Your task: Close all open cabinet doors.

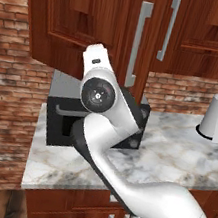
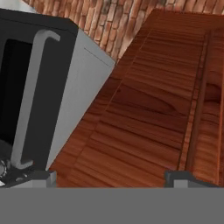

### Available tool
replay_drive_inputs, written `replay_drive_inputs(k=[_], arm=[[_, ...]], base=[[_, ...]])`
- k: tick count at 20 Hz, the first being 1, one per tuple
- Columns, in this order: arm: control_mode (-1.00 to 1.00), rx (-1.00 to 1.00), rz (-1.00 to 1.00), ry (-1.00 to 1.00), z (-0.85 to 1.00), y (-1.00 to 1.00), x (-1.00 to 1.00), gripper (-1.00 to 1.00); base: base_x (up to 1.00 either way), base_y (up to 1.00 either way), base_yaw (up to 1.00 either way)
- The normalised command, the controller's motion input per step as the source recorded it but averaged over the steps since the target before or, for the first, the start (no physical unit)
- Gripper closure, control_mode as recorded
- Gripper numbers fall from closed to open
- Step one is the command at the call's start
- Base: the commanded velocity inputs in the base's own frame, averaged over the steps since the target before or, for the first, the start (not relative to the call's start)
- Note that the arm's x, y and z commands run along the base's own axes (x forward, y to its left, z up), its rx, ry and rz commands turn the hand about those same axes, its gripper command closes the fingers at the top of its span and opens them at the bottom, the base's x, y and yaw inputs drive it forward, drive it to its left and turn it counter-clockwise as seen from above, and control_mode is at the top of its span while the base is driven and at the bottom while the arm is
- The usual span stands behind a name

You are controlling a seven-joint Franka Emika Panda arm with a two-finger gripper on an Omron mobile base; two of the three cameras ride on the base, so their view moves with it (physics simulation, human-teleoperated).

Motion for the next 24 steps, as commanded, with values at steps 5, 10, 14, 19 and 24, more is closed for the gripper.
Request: replay_drive_inputs(k=[5, 10, 14, 19, 24], arm=[[-1.0, 0.0, 0.0, 0.0, 0.0, -0.34, 0.71, -1.0], [-1.0, 0.0, 0.04, 0.0, 0.0, -0.31, 0.73, -1.0], [-1.0, 0.0, 0.07, 0.0, 0.0, -0.33, 0.72, -1.0], [-1.0, 0.0, 0.09, 0.0, -0.04, -0.22, 0.8, -1.0], [-1.0, 0.0, 0.08, 0.0, -0.13, -0.05, 0.89, -1.0]], base=[[0.0, 0.0, 0.0], [0.0, 0.0, 0.0], [0.0, 0.0, 0.0], [0.0, 0.0, 0.0], [0.0, 0.0, 0.0]])
